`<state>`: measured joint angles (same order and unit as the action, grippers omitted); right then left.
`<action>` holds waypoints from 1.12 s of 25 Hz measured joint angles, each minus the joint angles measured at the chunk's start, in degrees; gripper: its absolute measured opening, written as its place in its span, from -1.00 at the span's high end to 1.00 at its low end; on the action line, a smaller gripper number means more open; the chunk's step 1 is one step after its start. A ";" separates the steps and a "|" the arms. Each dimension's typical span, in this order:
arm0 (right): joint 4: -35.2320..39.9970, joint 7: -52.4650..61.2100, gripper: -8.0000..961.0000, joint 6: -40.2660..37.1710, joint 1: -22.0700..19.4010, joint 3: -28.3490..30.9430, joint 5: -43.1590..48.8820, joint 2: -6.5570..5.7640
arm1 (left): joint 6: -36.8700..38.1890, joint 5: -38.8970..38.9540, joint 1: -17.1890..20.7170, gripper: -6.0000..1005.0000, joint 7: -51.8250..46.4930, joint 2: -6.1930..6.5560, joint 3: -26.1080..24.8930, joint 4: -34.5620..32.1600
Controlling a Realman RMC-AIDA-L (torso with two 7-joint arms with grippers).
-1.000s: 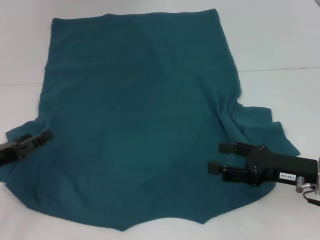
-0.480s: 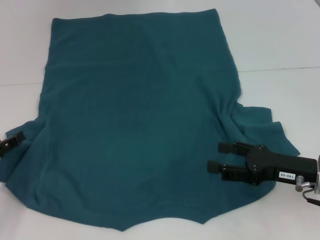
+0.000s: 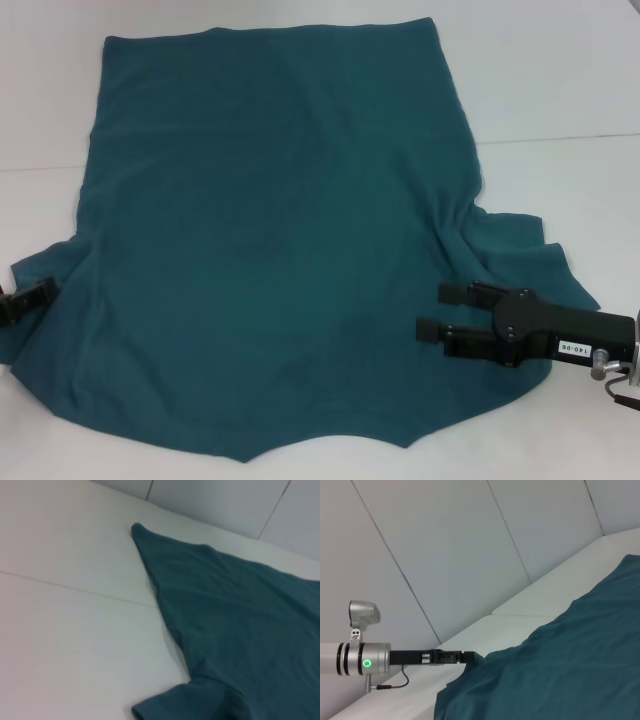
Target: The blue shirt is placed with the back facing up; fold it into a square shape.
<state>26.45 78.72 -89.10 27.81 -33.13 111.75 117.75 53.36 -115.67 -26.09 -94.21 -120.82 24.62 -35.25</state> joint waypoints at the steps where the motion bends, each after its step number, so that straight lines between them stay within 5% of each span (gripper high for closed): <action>1: 0.00 0.02 -0.90 0.02 0.02 0.08 -0.01 0.01 | -0.54 0.00 -0.07 -0.74 0.00 -0.07 0.53 0.00; 22: -0.09 0.12 -0.89 0.11 0.04 0.53 -0.05 0.28 | -3.17 -0.07 0.13 -0.41 -0.58 -0.21 1.85 0.01; 28: -0.09 0.12 -0.89 0.15 -0.12 0.53 -0.05 0.27 | -3.18 -1.06 0.13 -0.07 -0.66 -0.21 1.85 0.01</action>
<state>26.36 78.84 -88.96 27.69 -32.61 111.70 118.02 50.18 -116.73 -25.96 -94.87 -121.03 26.47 -35.24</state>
